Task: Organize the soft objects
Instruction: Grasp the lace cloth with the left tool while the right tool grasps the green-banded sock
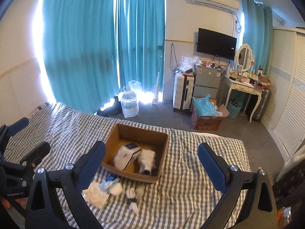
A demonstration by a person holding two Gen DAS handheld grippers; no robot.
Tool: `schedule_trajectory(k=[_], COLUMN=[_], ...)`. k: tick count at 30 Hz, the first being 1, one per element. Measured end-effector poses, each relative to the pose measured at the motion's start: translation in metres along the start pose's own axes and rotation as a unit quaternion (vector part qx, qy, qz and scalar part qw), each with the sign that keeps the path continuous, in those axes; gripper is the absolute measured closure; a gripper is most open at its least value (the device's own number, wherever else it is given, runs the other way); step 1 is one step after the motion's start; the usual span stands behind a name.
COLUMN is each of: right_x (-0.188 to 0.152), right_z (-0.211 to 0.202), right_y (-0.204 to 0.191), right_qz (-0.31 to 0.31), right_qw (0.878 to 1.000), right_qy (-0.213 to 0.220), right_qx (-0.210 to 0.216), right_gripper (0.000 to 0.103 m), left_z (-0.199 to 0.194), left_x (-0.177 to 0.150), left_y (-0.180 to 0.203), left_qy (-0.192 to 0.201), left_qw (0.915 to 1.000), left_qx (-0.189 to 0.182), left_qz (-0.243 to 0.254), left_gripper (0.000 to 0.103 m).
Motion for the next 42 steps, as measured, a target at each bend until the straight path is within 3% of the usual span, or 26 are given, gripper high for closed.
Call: schedule_trajectory(k=[4, 8, 13, 22, 32, 38, 40, 42], right_x=[-0.025, -0.058, -0.103, -0.176, -0.241, -0.256, -0.257, -0.258], right_z=[-0.021, -0.01, 0.046, 0.157, 0.239, 0.251, 0.251, 0.248], right_y=[-0.013, -0.031, -0.053, -0.048, -0.055, -0.048, -0.049, -0.052], right_qz=[0.001, -0.001, -0.012, -0.009, 0.0, 0.031, 0.034, 0.028], right_qw=[1.0, 1.0, 0.997, 0.99, 0.97, 0.962, 0.961, 0.96], right_qy=[-0.003, -0.024, -0.067, -0.14, -0.235, -0.255, -0.253, -0.254], right_qx=[0.003, 0.013, 0.021, 0.022, 0.06, 0.09, 0.104, 0.116], right_gripper=[0.003, 0.003, 0.003, 0.003, 0.004, 0.025, 0.039, 0.067], left_z=[-0.014, -0.002, 0.034, 0.116, 0.146, 0.149, 0.148, 0.147], left_x=[-0.022, -0.061, -0.108, -0.182, -0.226, -0.238, -0.244, -0.248], left_y=[-0.003, -0.01, -0.016, -0.025, -0.034, -0.036, -0.038, -0.038], left_qy=[-0.021, -0.063, -0.108, -0.156, -0.213, -0.227, -0.238, -0.245], left_qw=[0.9998, 0.9979, 0.994, 0.9865, 0.9766, 0.9727, 0.9694, 0.9675], left_qx=[0.004, -0.01, -0.008, 0.015, 0.026, 0.039, 0.038, 0.029], left_qz=[0.003, -0.001, -0.016, -0.047, -0.021, -0.026, -0.046, -0.055], left_gripper=[0.0, 0.0, 0.0, 0.001, 0.001, 0.001, 0.001, 0.002])
Point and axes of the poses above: each gripper's, at about its wrist camera, not at the fingertips, and z roughly the way its jaws point, y to its right, x to its top, the point moved 2 cm from there along z, roughly the way its jaws point, and after that the axes turned 2 degrees about -z, right-handed, at the moved point
